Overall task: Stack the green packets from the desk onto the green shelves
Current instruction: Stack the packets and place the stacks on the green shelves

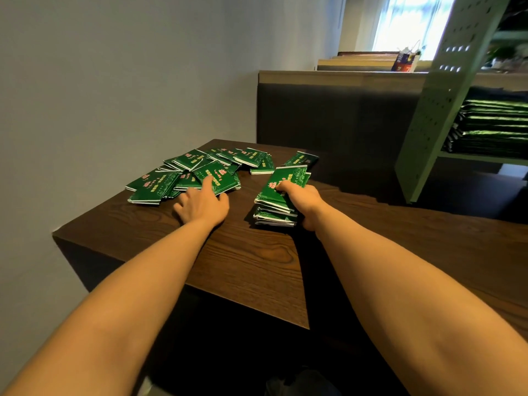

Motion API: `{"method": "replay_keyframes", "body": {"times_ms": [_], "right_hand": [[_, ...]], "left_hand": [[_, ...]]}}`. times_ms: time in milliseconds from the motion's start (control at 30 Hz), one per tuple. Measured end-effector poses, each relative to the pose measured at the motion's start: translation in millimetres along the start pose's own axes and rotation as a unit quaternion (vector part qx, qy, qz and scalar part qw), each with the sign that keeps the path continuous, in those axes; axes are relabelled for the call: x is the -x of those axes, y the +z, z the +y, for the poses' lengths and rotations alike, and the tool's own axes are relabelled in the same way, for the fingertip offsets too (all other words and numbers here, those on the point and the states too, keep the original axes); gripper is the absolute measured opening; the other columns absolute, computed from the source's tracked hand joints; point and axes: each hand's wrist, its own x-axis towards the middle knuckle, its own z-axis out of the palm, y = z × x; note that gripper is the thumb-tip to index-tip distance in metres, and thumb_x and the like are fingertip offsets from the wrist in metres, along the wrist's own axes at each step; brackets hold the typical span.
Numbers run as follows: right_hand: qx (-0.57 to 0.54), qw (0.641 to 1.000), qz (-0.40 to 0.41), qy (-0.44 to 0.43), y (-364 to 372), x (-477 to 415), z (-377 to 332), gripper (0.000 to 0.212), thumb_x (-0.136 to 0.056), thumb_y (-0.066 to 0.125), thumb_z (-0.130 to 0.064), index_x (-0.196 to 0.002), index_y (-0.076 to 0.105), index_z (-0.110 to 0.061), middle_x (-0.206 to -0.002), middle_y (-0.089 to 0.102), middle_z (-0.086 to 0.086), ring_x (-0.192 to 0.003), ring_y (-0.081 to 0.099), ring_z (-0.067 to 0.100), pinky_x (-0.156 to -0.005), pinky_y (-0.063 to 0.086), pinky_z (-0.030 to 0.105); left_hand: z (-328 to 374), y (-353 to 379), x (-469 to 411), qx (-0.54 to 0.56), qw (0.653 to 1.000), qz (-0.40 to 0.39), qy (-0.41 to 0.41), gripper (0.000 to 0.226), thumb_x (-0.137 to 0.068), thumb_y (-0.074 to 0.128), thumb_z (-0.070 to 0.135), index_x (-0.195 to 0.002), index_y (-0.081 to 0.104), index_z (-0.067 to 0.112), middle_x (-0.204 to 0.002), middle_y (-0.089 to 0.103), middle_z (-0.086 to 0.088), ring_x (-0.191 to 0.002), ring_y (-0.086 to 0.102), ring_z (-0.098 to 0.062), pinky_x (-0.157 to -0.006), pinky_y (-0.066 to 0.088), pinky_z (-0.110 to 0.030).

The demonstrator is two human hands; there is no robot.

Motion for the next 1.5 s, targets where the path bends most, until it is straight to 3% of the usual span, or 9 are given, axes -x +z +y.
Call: {"method": "replay_keyframes", "body": {"times_ms": [267, 533, 700, 867, 1100, 1233, 1367, 1433, 1500], "right_hand": [[0.008, 0.999, -0.022, 0.027, -5, -3, -4, 0.040, -0.081, 0.078, -0.029, -0.107, 0.060, -0.005, -0.119, 0.071, 0.021, -0.108, 0.072, 0.037, -0.097, 0.054, 0.056], [-0.003, 1.000, -0.024, 0.009, -6, 1, -3, 0.023, -0.089, 0.075, -0.022, -0.098, 0.060, -0.007, -0.100, 0.071, 0.015, -0.101, 0.073, 0.035, -0.095, 0.057, 0.052], [-0.005, 1.000, -0.023, 0.010, -4, 4, -4, 0.033, -0.086, 0.077, -0.023, -0.110, 0.062, -0.005, -0.102, 0.073, 0.015, -0.098, 0.074, 0.034, -0.094, 0.058, 0.051], [-0.021, 1.000, -0.011, -0.018, -1, -3, 1, 0.095, -0.053, 0.086, -0.041, -0.135, 0.048, -0.009, -0.122, 0.069, 0.015, -0.106, 0.072, 0.035, -0.096, 0.057, 0.059], [-0.006, 0.997, -0.026, -0.066, 6, 23, -7, 0.066, -0.095, 0.070, -0.021, -0.144, 0.026, -0.019, -0.131, 0.056, 0.013, -0.119, 0.063, 0.034, -0.106, 0.051, 0.057], [-0.005, 0.997, -0.016, -0.073, 10, 29, -7, 0.069, -0.101, 0.053, -0.055, -0.152, 0.029, -0.017, -0.147, 0.052, 0.006, -0.123, 0.061, 0.030, -0.109, 0.049, 0.053], [-0.019, 0.998, -0.049, -0.032, 2, -31, 24, 0.139, -0.048, 0.053, -0.107, -0.158, 0.033, -0.025, -0.154, 0.051, 0.006, -0.131, 0.057, 0.034, -0.111, 0.044, 0.061], [-0.026, 0.997, -0.065, -0.021, 1, -51, 34, 0.150, -0.034, 0.059, -0.107, -0.158, 0.033, -0.027, -0.156, 0.049, 0.003, -0.136, 0.054, 0.034, -0.113, 0.040, 0.064], [-0.019, 0.996, -0.080, -0.028, 5, -6, 17, 0.126, -0.049, 0.079, -0.086, -0.152, 0.042, -0.022, -0.144, 0.060, 0.006, -0.126, 0.064, 0.033, -0.106, 0.049, 0.062]], "left_hand": [[-4, 9, -9, 0.035, 0.999, -0.002, -0.017, 0.046, -0.099, 0.042, 0.050, -0.141, 0.051, 0.034, -0.140, 0.055, -0.007, -0.137, 0.036, -0.032, -0.113, 0.019, -0.052], [-2, 1, -1, 0.218, 0.965, 0.126, -0.065, 0.020, -0.093, 0.064, 0.033, -0.079, 0.074, 0.024, -0.085, 0.069, -0.001, -0.100, 0.061, -0.028, -0.093, 0.036, -0.037], [-5, -2, -1, 0.335, 0.926, 0.164, -0.065, 0.013, -0.091, 0.066, 0.010, -0.101, 0.072, 0.007, -0.101, 0.071, -0.008, -0.090, 0.061, -0.017, -0.076, 0.041, -0.023], [-6, -12, 3, 0.458, 0.877, 0.117, -0.085, 0.031, -0.089, 0.068, 0.005, -0.120, 0.065, 0.008, -0.106, 0.068, -0.005, -0.097, 0.064, -0.017, -0.073, 0.046, -0.017], [20, -38, 28, 0.610, 0.784, 0.010, -0.114, 0.031, -0.091, 0.066, 0.007, -0.121, 0.069, 0.013, -0.112, 0.065, 0.005, -0.104, 0.053, -0.006, -0.098, 0.038, -0.026], [34, -38, 48, 0.520, 0.854, 0.007, -0.009, 0.030, -0.089, 0.069, 0.008, -0.119, 0.070, 0.009, -0.112, 0.068, 0.001, -0.103, 0.060, -0.010, -0.085, 0.046, -0.017], [44, -30, 66, 0.451, 0.891, 0.015, 0.050, 0.028, -0.089, 0.069, 0.010, -0.116, 0.071, 0.007, -0.099, 0.066, 0.003, -0.094, 0.062, -0.010, -0.070, 0.042, -0.006], [47, -29, 73, 0.431, 0.899, 0.017, 0.071, 0.027, -0.089, 0.069, 0.010, -0.116, 0.071, 0.006, -0.093, 0.065, 0.004, -0.085, 0.060, -0.005, -0.071, 0.043, -0.007], [46, -29, 75, 0.426, 0.901, 0.024, 0.078, 0.027, -0.089, 0.068, 0.009, -0.115, 0.072, 0.004, -0.092, 0.066, 0.003, -0.082, 0.058, -0.003, -0.063, 0.042, -0.001]]}}
